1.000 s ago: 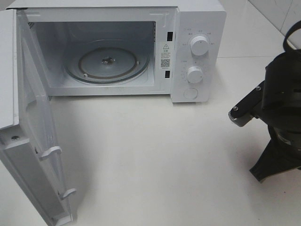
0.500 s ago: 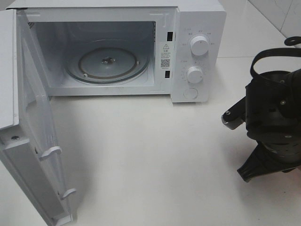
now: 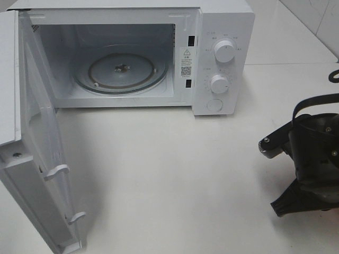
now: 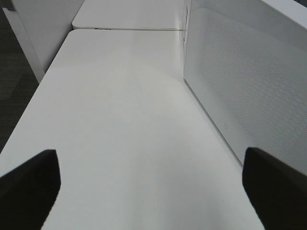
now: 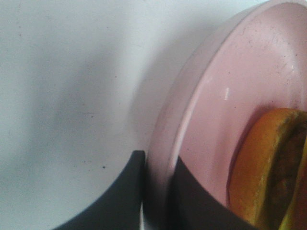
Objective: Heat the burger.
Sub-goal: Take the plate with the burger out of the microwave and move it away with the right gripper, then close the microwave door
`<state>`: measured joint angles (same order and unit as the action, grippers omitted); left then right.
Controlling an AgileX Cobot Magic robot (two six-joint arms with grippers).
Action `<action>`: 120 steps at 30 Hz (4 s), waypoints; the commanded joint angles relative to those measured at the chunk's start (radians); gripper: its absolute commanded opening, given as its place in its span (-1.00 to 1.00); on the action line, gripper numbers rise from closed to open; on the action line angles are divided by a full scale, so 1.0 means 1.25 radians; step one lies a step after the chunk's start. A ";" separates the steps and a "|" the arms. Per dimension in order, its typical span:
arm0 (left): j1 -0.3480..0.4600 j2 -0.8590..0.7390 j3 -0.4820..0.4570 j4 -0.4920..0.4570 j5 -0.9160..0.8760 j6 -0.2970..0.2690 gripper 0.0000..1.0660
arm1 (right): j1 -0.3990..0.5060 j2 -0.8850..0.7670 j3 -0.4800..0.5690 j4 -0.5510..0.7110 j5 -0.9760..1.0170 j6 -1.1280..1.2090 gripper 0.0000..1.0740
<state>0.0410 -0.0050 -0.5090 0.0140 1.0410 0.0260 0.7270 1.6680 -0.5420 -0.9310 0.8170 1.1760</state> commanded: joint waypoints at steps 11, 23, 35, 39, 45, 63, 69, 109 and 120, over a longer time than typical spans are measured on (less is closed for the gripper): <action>0.004 -0.006 -0.002 -0.002 -0.010 -0.001 0.83 | -0.099 0.000 0.026 -0.091 -0.051 0.085 -0.92; 0.004 -0.006 -0.002 -0.002 -0.010 -0.001 0.83 | -0.108 0.006 0.026 -0.120 -0.110 0.058 -0.89; 0.004 -0.006 -0.002 -0.002 -0.010 -0.001 0.83 | -0.108 0.063 0.025 -0.095 -0.130 0.022 -0.68; 0.004 -0.006 -0.002 -0.002 -0.010 -0.001 0.83 | -0.107 0.062 0.025 -0.078 -0.130 0.016 -0.48; 0.004 -0.006 -0.002 -0.002 -0.010 -0.001 0.83 | -0.106 0.011 0.025 -0.040 -0.130 -0.006 -0.01; 0.004 -0.006 -0.002 -0.002 -0.010 -0.001 0.83 | -0.106 -0.461 -0.016 0.462 -0.108 -0.546 0.25; 0.004 -0.006 -0.002 -0.002 -0.010 -0.001 0.83 | -0.106 -0.599 -0.066 0.602 -0.050 -0.727 0.44; 0.004 -0.006 -0.002 -0.002 -0.010 -0.001 0.83 | -0.419 -1.224 0.026 0.624 0.155 -0.754 0.42; 0.004 -0.008 -0.002 -0.002 -0.010 -0.001 0.83 | -0.533 -1.359 0.026 0.625 0.154 -0.755 0.42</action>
<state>0.0410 -0.0050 -0.5090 0.0140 1.0410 0.0260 0.0680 -0.0040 -0.5090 -0.1470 1.0210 0.2390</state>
